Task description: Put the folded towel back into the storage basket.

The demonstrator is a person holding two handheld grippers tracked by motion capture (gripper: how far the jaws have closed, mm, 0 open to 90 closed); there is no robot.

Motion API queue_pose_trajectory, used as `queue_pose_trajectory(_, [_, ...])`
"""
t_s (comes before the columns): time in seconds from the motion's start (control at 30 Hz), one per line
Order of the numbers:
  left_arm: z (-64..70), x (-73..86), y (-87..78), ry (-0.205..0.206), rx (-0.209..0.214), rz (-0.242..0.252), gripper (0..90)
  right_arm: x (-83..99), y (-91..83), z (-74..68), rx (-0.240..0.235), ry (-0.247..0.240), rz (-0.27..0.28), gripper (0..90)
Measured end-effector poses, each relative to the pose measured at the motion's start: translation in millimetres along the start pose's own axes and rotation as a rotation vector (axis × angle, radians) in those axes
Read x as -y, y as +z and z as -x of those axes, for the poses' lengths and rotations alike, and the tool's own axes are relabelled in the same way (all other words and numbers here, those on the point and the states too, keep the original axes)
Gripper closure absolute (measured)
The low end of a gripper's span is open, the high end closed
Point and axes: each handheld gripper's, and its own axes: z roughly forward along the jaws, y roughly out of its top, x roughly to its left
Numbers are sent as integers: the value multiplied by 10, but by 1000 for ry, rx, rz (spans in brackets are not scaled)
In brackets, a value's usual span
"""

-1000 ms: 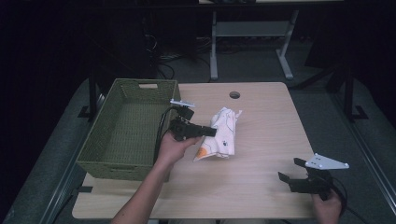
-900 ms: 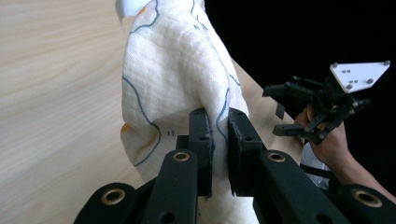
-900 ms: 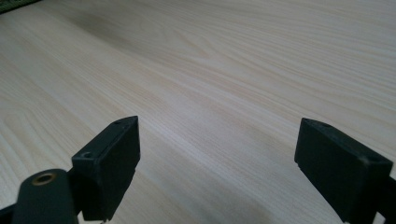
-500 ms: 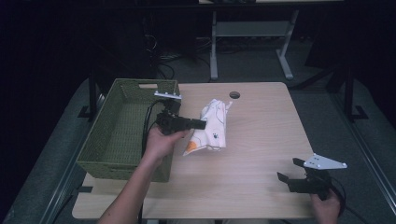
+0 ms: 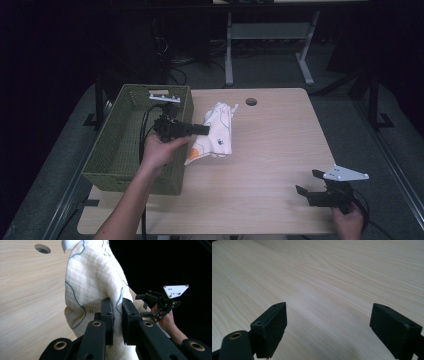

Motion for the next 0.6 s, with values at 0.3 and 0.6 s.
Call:
queue_pose_trajectory(0.3, [-27,-15,-69,-10,9,10,825,3,19,-3,-7,-3,-9,138])
queue_pose_trajectory(0.6, [-45,-27,-140,8,0,-9,825,-2,26,-12,-12,0,-11,138])
